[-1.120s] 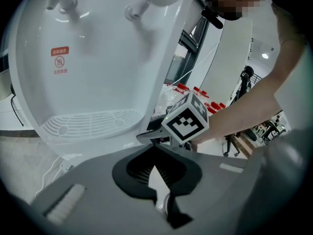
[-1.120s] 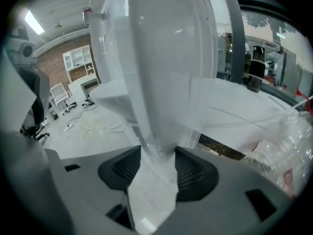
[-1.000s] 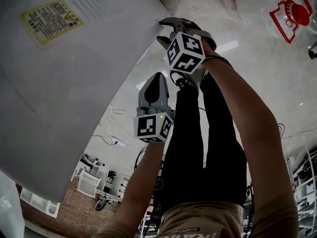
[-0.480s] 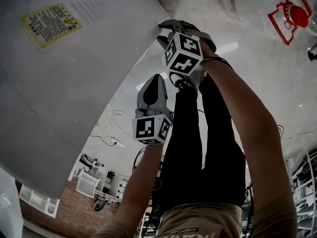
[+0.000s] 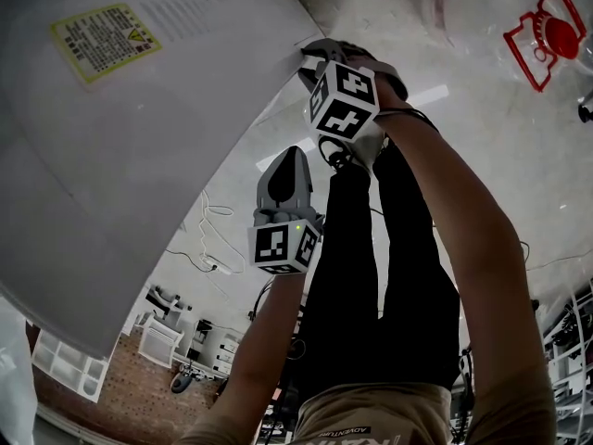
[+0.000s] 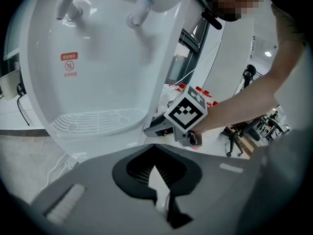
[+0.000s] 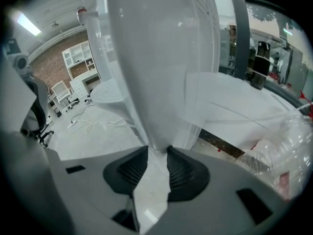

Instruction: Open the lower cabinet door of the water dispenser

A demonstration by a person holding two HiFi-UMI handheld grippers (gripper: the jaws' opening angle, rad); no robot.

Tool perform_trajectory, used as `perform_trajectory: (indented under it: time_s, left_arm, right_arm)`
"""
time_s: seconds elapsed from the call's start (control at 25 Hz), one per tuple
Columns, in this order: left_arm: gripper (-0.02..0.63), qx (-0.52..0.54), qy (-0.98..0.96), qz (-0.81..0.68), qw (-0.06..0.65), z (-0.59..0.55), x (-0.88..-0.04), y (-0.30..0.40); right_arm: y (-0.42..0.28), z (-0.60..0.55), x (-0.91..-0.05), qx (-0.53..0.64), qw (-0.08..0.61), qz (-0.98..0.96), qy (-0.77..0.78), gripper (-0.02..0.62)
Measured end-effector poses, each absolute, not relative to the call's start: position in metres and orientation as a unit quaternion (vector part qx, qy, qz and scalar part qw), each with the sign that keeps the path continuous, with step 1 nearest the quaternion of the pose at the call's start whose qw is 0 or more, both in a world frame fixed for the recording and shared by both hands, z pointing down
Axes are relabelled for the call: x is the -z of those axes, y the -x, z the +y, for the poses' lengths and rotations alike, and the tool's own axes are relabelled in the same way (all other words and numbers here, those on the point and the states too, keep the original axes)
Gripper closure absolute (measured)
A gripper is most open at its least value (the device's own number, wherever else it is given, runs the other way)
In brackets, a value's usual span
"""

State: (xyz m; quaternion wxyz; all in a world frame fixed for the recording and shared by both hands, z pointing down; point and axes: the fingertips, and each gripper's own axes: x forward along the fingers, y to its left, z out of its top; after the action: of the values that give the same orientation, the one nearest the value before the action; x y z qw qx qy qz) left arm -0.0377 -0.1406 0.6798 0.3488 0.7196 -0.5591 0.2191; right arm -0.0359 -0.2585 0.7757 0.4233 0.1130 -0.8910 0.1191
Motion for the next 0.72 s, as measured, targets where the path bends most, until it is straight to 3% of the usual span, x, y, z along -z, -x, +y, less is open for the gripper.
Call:
perform_trajectory:
  time_s: [0.72]
  left_arm:
    - [0.603, -0.208, -0.688, -0.607, 0.34, -0.117, -0.655, 0.05]
  right_arm:
    - [0.018, -0.192, -0.776, -0.185, 0.428, -0.874, -0.139, 0.485]
